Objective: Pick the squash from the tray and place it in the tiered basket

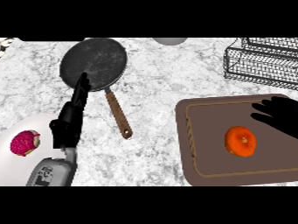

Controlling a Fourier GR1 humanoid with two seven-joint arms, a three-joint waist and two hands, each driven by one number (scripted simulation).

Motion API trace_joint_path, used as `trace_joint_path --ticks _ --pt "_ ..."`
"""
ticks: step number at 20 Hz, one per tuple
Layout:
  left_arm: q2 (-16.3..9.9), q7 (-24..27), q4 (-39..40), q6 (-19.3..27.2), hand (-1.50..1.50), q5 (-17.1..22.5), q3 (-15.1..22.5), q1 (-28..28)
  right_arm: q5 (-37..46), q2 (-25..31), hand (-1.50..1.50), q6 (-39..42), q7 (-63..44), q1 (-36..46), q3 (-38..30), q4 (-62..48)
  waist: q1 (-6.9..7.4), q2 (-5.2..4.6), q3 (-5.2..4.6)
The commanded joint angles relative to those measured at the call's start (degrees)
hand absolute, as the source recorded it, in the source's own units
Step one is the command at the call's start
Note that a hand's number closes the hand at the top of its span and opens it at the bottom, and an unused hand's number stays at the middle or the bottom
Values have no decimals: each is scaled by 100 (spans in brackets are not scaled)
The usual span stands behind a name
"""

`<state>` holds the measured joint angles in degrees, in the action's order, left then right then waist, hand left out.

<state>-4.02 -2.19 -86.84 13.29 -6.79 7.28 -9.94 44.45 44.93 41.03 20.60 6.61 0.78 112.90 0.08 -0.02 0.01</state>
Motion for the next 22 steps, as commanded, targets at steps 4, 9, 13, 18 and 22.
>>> trace_joint_path --ticks 4,9,13,18,22 --pt "-157 -282 -310 -194 0 82 -239 -8 23 72 -150 351 490 -133 -82 73 -17 9 -1" --pt "37 183 -275 -213 0 -71 15 448 188 -292 -150 553 94 289 288 -196 17 4 -2" --pt "85 -180 -55 -137 0 -101 -185 -85 331 -271 -150 272 398 566 260 -694 21 -5 -1" --pt "58 -48 -605 -274 0 -94 -78 456 809 -761 -150 164 -53 618 838 -838 33 1 -1" --pt "265 91 -204 -100 0 -324 -3 281 795 -691 -150 322 135 387 616 -536 -1 4 -1"
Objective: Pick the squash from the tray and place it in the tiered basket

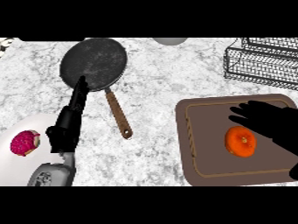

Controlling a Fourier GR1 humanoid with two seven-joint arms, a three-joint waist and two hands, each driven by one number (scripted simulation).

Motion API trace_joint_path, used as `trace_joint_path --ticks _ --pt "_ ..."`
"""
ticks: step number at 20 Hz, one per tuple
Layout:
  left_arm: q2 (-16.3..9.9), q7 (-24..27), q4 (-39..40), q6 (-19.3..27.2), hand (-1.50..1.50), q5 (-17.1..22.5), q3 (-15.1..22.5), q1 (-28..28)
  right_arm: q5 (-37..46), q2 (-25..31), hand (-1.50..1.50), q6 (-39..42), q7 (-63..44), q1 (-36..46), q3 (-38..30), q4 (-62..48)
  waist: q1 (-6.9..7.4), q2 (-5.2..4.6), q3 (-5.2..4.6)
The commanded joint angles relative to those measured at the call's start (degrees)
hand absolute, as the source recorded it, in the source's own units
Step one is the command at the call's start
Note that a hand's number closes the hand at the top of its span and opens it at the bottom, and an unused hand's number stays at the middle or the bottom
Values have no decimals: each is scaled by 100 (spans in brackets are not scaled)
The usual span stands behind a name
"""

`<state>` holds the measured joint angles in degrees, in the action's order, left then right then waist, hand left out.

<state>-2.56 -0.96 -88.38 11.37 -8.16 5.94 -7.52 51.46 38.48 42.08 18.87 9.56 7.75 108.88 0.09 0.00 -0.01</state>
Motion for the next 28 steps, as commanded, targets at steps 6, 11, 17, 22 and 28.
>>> trace_joint_path --ticks 6,11,17,22,28 --pt "-134 -161 -124 -312 0 206 -285 -48 433 -319 -150 -59 240 -92 89 -319 -8 2 0" --pt "140 24 53 -26 0 -139 -63 -76 500 -492 -150 -220 492 -116 53 -529 -15 2 0" --pt "84 -125 25 -140 0 -125 -151 -75 727 -965 -150 -207 294 -101 289 -602 -10 1 0" --pt "115 -273 75 -109 0 -207 -144 -259 759 -1037 150 -1078 790 0 -23 -1387 1 -5 2" --pt "245 36 72 147 0 -336 61 41 1404 -1176 150 -1985 882 -568 420 -575 -29 5 1"
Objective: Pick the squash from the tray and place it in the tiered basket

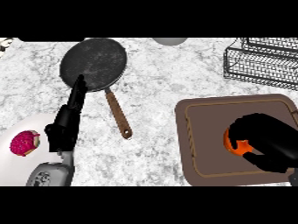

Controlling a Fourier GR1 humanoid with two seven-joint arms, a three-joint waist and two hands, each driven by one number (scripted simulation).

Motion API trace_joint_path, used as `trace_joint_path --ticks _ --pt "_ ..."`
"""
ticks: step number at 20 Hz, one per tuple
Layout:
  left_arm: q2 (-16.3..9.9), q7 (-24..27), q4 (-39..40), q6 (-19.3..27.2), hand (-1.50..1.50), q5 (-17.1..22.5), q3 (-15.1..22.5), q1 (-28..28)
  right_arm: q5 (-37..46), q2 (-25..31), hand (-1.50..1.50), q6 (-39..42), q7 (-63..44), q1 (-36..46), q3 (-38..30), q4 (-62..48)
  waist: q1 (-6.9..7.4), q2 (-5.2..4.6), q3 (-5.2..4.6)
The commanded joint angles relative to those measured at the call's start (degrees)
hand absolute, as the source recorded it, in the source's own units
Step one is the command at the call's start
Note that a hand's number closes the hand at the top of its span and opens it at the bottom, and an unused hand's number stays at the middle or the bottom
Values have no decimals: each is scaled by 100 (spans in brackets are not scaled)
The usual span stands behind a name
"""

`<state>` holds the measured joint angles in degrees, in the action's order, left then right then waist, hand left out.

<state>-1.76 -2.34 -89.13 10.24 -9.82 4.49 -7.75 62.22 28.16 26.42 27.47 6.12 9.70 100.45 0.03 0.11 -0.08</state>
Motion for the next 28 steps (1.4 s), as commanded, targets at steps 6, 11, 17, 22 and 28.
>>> trace_joint_path --ticks 6,11,17,22,28 --pt "23 3 56 3 0 -3 16 -152 1183 -784 150 457 -2846 245 -589 -1192 37 -79 -21" --pt "38 63 110 -25 0 -54 111 -28 1757 -1846 150 979 -4910 762 -738 -1309 158 -51 -12" --pt "120 -72 141 72 0 -72 84 -155 2267 -2630 150 774 -6330 1996 -932 -1688 94 -28 7" --pt "127 231 512 79 0 2 -82 -299 2332 -2444 150 1295 -6736 2611 -1145 -721 -15 -16 2" --pt "13 -160 30 21 0 -11 -65 -158 2202 -2320 150 2532 -7099 3507 -1428 563 -34 23 4"
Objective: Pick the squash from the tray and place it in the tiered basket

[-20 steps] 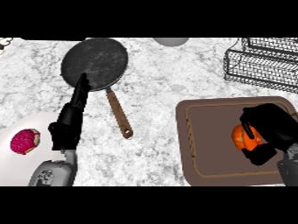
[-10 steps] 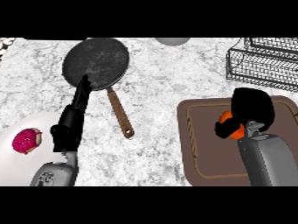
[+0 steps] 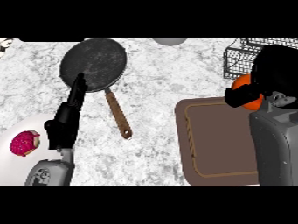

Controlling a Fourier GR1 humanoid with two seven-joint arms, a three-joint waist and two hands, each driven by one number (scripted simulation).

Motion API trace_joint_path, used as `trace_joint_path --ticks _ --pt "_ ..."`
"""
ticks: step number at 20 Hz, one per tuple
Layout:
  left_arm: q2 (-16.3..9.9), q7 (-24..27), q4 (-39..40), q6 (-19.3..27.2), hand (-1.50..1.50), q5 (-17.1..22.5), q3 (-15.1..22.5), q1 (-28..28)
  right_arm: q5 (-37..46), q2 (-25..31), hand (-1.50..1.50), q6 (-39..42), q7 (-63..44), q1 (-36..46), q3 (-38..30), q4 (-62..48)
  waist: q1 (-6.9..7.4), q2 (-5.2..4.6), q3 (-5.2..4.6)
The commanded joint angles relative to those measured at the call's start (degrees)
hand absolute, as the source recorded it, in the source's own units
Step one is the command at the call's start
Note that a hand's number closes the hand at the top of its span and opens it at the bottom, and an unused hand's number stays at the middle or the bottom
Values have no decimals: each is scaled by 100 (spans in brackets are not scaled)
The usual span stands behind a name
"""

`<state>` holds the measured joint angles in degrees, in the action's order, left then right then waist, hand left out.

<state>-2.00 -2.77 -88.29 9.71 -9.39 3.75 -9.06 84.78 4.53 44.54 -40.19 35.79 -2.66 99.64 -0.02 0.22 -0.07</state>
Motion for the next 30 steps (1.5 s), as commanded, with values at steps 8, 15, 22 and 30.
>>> trace_joint_path --ticks 8,15,22,30 --pt "191 29 -89 134 0 -136 217 194 -427 387 150 1718 -602 2231 -1143 445 4 -1 2" --pt "2 215 -11 -32 0 -67 36 195 -1006 360 150 217 -462 2730 -2203 -659 63 -37 5" --pt "48 -233 -240 64 0 -147 87 -21 -970 1369 150 -762 19 2874 -2112 -2196 81 -43 6" --pt "58 244 -94 -114 0 -4 90 226 -855 2255 150 -1734 791 2917 -1924 -3745 105 -53 4"
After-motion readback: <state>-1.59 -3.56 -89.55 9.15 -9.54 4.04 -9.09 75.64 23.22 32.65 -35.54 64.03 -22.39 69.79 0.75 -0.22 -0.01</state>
